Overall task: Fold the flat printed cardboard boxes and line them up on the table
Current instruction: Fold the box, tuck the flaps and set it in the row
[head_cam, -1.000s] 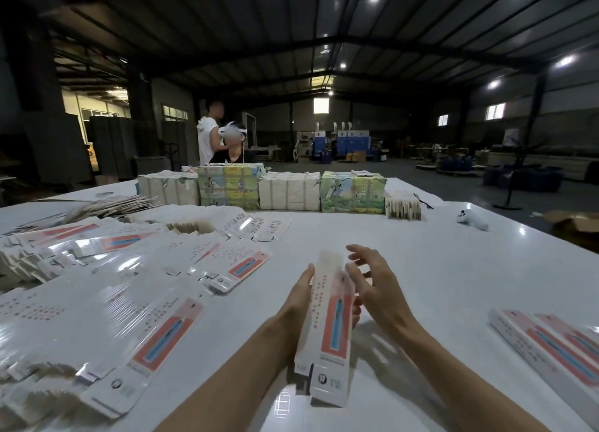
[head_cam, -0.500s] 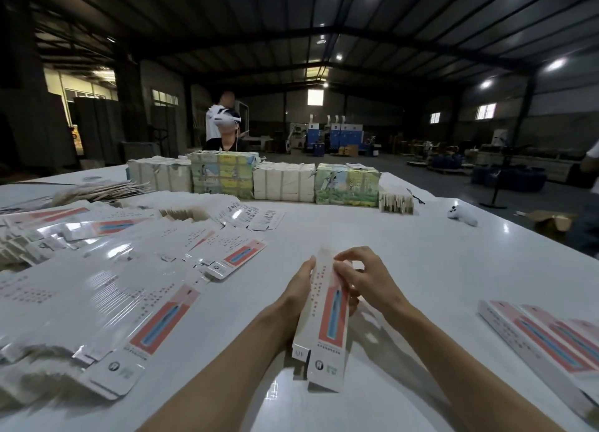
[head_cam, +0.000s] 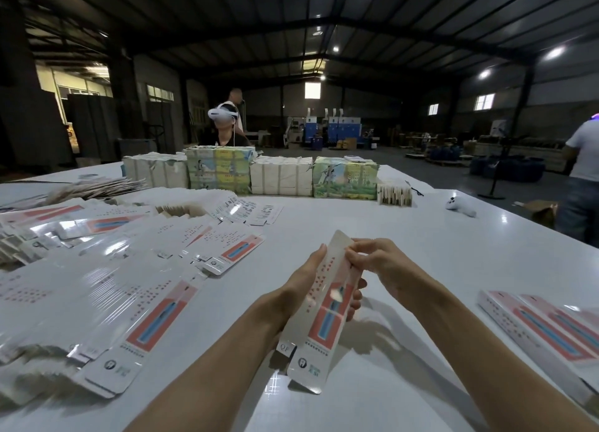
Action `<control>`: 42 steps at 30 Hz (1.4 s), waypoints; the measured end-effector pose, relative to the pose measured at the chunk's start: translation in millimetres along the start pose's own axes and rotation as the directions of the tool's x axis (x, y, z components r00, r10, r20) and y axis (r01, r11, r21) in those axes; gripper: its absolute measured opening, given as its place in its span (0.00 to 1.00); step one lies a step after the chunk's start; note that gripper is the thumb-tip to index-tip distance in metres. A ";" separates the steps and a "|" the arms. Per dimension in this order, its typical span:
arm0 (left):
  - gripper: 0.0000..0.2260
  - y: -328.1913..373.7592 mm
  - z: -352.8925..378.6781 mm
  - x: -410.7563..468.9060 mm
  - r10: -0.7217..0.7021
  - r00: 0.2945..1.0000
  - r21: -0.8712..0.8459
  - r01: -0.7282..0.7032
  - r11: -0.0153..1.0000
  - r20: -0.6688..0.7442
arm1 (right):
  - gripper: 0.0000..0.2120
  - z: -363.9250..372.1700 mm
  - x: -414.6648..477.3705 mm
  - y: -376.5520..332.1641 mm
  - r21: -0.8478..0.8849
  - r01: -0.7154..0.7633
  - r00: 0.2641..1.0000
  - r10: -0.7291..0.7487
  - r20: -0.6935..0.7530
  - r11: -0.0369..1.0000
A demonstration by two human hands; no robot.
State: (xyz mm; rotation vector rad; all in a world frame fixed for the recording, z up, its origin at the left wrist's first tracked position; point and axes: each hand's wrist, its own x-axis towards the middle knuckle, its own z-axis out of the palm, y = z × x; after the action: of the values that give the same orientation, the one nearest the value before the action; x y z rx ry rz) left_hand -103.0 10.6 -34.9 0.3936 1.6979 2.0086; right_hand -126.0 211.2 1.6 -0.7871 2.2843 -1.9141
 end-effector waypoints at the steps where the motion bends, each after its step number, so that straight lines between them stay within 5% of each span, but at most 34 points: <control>1: 0.39 -0.5 -0.4 -0.5 -0.004 1.000 -0.009 0.004 1.000 0.013 | 0.17 -0.1 -0.9 -0.4 0.012 -0.018 1.000 0.018 0.002 1.000; 6: 0.34 -2.0 -3.5 -6.1 0.007 1.000 0.030 -0.006 1.000 -0.017 | 0.20 6.9 -3.6 -2.8 -0.165 -0.045 0.998 0.050 0.030 0.985; 17: 0.28 0.4 17.2 5.6 -0.068 0.998 -0.338 0.067 0.939 0.007 | 0.23 15.3 0.3 3.5 0.138 0.026 0.999 -0.029 0.017 0.990; 19: 0.27 -0.9 13.1 3.4 -0.054 0.998 -0.478 0.059 0.876 0.023 | 0.20 24.7 0.3 5.4 0.195 -0.026 0.999 0.033 -0.036 0.980; 22: 0.27 -1.6 2.3 3.2 0.008 0.999 -0.574 -0.034 0.818 -0.048 | 0.29 36.2 0.1 11.1 0.269 -0.124 0.991 0.134 -0.020 0.955; 27: 0.23 -9.0 -6.7 0.7 0.066 0.974 -0.386 -0.147 0.911 -0.215 | 0.30 41.1 -2.1 12.6 0.181 -0.065 0.985 0.092 -0.146 0.981; 34: 0.15 -12.4 10.3 10.5 0.256 0.826 -0.009 -0.301 0.953 -0.503 | 0.25 34.9 -4.2 13.2 0.132 0.013 0.971 0.019 -0.237 0.991; 37: 0.17 -11.7 15.4 8.1 0.342 0.835 0.101 -0.332 0.938 -0.430 | 0.24 30.6 -4.1 14.6 0.141 0.007 0.965 0.031 -0.261 0.990; 42: 0.39 -11.4 24.0 3.7 0.268 0.925 0.076 -0.257 0.963 -0.268 | 0.27 27.3 -5.9 13.7 0.109 0.008 0.965 0.021 -0.261 0.994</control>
State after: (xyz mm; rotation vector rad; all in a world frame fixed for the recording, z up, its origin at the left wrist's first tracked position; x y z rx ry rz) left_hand -92.0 34.0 -41.9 0.3866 1.9419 2.3167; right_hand -115.7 190.3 -19.0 -0.5411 2.2886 -2.2388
